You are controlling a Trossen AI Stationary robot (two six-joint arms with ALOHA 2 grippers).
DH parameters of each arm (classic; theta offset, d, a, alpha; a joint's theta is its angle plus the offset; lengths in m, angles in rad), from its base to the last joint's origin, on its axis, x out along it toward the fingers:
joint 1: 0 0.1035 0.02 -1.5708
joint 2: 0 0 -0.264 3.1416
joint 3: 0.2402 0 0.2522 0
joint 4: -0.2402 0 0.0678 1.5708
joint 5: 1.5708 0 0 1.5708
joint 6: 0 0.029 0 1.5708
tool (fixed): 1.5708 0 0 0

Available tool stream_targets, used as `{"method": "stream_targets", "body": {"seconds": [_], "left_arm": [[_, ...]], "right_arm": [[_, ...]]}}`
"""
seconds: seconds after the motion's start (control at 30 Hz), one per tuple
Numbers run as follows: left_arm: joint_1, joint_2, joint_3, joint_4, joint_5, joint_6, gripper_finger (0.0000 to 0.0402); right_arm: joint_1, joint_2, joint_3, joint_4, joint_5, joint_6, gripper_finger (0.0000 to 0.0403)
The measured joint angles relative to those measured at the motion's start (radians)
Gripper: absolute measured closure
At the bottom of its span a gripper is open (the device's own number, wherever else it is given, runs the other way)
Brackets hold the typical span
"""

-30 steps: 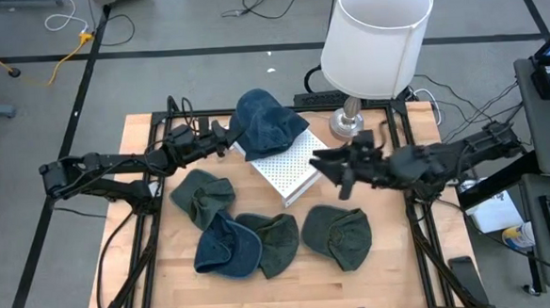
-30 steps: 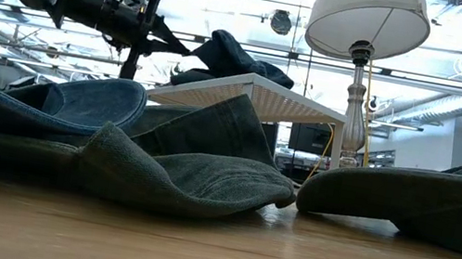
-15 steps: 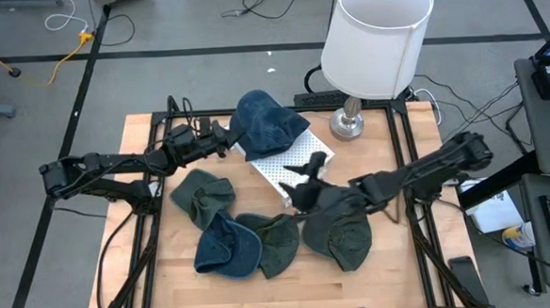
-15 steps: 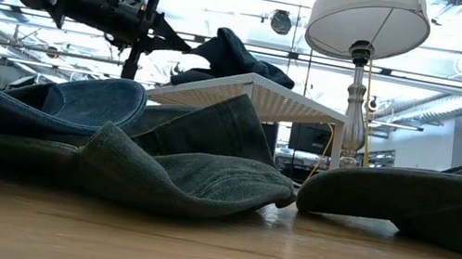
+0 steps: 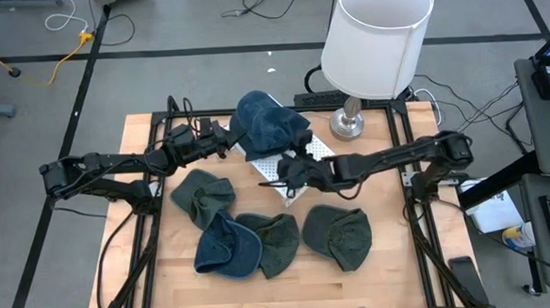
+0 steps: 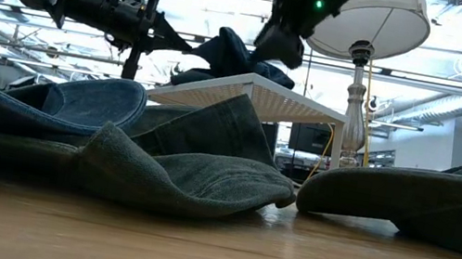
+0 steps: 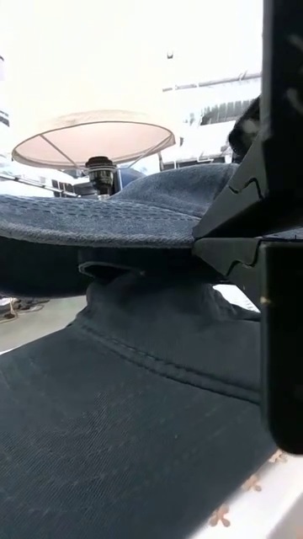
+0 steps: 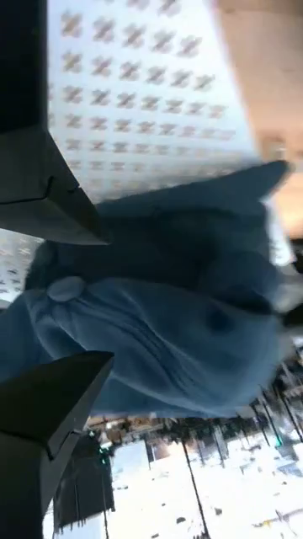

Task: Pick & Place hat
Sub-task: Stack the top blue cap on the blue cap on the shelf

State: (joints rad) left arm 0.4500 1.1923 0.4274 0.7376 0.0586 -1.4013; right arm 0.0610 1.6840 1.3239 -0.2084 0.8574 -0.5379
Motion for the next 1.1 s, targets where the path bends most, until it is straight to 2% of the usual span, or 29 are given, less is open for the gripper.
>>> {"method": "stream_targets", "body": {"seconds": [0.13, 0.3, 0.5, 0.63, 0.8, 0.83, 1.0, 1.1], "left_arm": [[0.001, 0.000, 0.000, 0.001, 0.012, 0.003, 0.0401], [0.001, 0.000, 0.000, 0.002, 0.016, 0.004, 0.0401], [0.001, 0.000, 0.000, 0.022, 0.016, 0.003, 0.0401], [0.001, 0.000, 0.000, 0.023, 0.017, 0.000, 0.0401], [0.001, 0.000, 0.000, 0.023, 0.020, -0.008, 0.0401], [0.001, 0.000, 0.000, 0.023, 0.020, -0.008, 0.0401], [0.001, 0.000, 0.000, 0.035, 0.021, -0.008, 0.0401], [0.001, 0.000, 0.000, 0.058, 0.022, -0.008, 0.0401]], "right_arm": [[-0.044, -0.002, 0.000, -0.007, -0.006, -0.019, 0.0191], [-0.084, -0.002, 0.000, -0.007, -0.076, -0.034, 0.0191], [-0.101, 0.023, 0.000, 0.001, -0.077, -0.076, 0.0199], [-0.102, 0.033, 0.000, 0.020, -0.073, -0.109, 0.0251], [-0.084, 0.032, 0.000, 0.019, -0.059, -0.135, 0.0369], [-0.076, 0.027, 0.000, 0.018, -0.043, -0.141, 0.0381], [-0.039, 0.002, 0.000, 0.080, 0.038, -0.275, 0.0379], [-0.022, -0.013, 0.000, 0.191, 0.059, -0.390, 0.0383]]}}
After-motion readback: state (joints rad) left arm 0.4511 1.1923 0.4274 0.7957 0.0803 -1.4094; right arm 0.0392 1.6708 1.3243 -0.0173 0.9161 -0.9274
